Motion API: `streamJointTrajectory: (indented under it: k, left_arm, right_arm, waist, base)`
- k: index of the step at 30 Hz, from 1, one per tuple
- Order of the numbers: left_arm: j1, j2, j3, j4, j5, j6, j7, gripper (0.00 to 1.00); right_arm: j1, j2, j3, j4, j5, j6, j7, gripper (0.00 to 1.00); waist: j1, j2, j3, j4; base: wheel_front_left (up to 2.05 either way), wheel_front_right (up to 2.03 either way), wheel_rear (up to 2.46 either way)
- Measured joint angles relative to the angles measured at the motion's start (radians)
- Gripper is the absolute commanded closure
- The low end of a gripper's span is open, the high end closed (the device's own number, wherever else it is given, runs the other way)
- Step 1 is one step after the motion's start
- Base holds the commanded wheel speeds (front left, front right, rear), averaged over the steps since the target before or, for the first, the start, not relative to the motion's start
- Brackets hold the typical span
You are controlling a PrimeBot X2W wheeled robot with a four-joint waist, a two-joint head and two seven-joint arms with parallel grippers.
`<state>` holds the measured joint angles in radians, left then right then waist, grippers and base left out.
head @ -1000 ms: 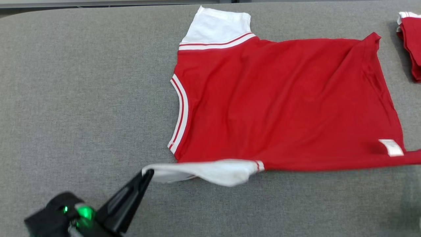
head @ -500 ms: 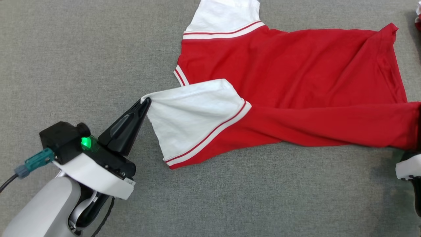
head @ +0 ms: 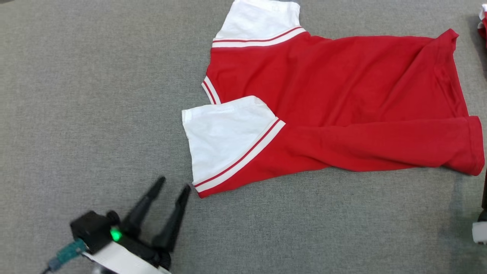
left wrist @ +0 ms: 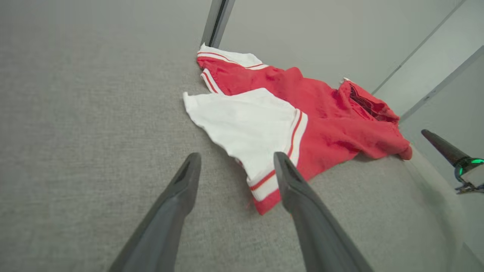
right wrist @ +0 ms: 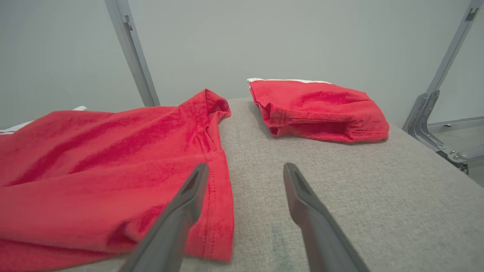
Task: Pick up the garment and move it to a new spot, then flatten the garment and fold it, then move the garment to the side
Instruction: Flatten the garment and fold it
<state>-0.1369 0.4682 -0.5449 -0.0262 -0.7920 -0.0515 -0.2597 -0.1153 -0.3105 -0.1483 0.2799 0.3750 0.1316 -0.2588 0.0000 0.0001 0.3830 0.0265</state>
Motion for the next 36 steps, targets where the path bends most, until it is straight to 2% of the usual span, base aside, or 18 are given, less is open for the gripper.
streamJointTrajectory:
  k: [3, 6, 10, 16, 18, 19, 20, 21, 25, 26, 27, 28, 29, 36]
  left_arm:
    - [0.051, -0.036, -0.027, 0.016, -0.012, -0.008, 0.0, 0.0]
    - [0.049, -0.072, -0.053, 0.055, -0.041, -0.024, 0.016, 0.0]
    - [0.021, -0.084, -0.093, 0.115, -0.065, -0.044, 0.07, 0.0]
    - [-0.044, -0.094, -0.122, 0.2, -0.068, -0.061, 0.099, 0.0]
    - [-0.064, -0.098, -0.14, 0.226, -0.072, -0.063, 0.119, 0.33]
    - [-0.077, -0.098, -0.15, 0.235, -0.072, -0.067, 0.123, 0.42]
    - [-0.089, -0.099, -0.158, 0.244, -0.067, -0.068, 0.123, 0.62]
    - [-0.101, -0.101, -0.166, 0.253, -0.062, -0.071, 0.122, 1.0]
    - [-0.132, -0.102, -0.188, 0.286, -0.061, -0.072, 0.114, 1.0]
    - [-0.138, -0.1, -0.193, 0.289, -0.059, -0.072, 0.104, 1.0]
    - [-0.142, -0.097, -0.196, 0.291, -0.052, -0.075, 0.093, 1.0]
    - [-0.143, -0.095, -0.199, 0.291, -0.052, -0.075, 0.081, 1.0]
    - [-0.143, -0.092, -0.202, 0.29, -0.052, -0.075, 0.071, 1.0]
    - [-0.138, -0.045, -0.229, 0.246, -0.064, -0.078, 0.03, 1.0]
  right_arm:
    - [0.061, 0.009, 0.001, -0.039, 0.029, 0.0, -0.002, 0.0]
    - [0.104, -0.004, 0.078, -0.022, 0.054, 0.0, -0.002, 0.0]
    - [0.107, -0.042, 0.14, 0.014, 0.092, 0.0, 0.0, 0.0]
    - [0.074, -0.077, 0.198, 0.074, 0.13, 0.0, 0.029, 0.0]
    - [0.05, -0.084, 0.203, 0.096, 0.145, 0.0, 0.033, 0.0]
    - [0.04, -0.088, 0.207, 0.104, 0.152, 0.0, 0.039, 0.0]
    - [0.03, -0.091, 0.212, 0.114, 0.156, 0.0, 0.041, 0.0]
    - [0.021, -0.095, 0.218, 0.122, 0.162, 0.0, 0.044, 0.0]
    - [-0.009, -0.121, 0.253, 0.142, 0.178, 0.0, 0.059, 0.0]
    - [-0.01, -0.127, 0.258, 0.146, 0.18, 0.0, 0.063, 0.1]
    - [-0.01, -0.131, 0.261, 0.149, 0.186, 0.0, 0.063, 0.61]
    - [-0.009, -0.138, 0.262, 0.151, 0.192, 0.0, 0.062, 0.86]
    - [-0.008, -0.146, 0.262, 0.15, 0.198, 0.0, 0.059, 1.0]
    - [0.035, -0.198, 0.278, 0.119, 0.219, 0.0, 0.044, 1.0]
  waist:
    - [0.0, 0.0, -0.011, 0.009]
    - [0.0, 0.0, -0.024, 0.012]
    - [0.0, 0.0, -0.037, 0.014]
    - [0.0, 0.0, -0.045, 0.019]
    - [0.0, 0.0, -0.044, 0.022]
    - [0.0, 0.0, -0.044, 0.024]
    - [0.0, 0.0, -0.043, 0.026]
    - [0.0, 0.0, -0.041, 0.029]
    - [0.0, 0.0, -0.035, 0.036]
    - [0.0, 0.0, -0.034, 0.038]
    - [0.0, 0.0, -0.034, 0.04]
    - [0.0, 0.0, -0.035, 0.041]
    - [0.0, 0.0, -0.036, 0.043]
    - [0.0, 0.0, -0.042, 0.036]
  base:
    - [0.0, 0.0, 0.0]
    - [0.0, 0.0, 0.0]
    - [0.0, 0.0, 0.0]
    - [0.0, 0.0, 0.0]
    - [0.0, 0.0, 0.0]
    - [0.0, 0.0, 0.0]
    - [0.0, 0.0, 0.0]
    - [0.0, 0.0, 0.0]
    - [0.0, 0.0, 0.0]
    - [0.0, 0.0, 0.0]
    - [0.0, 0.0, 0.0]
    - [0.0, 0.0, 0.0]
    - [0.0, 0.0, 0.0]
    - [0.0, 0.0, 0.0]
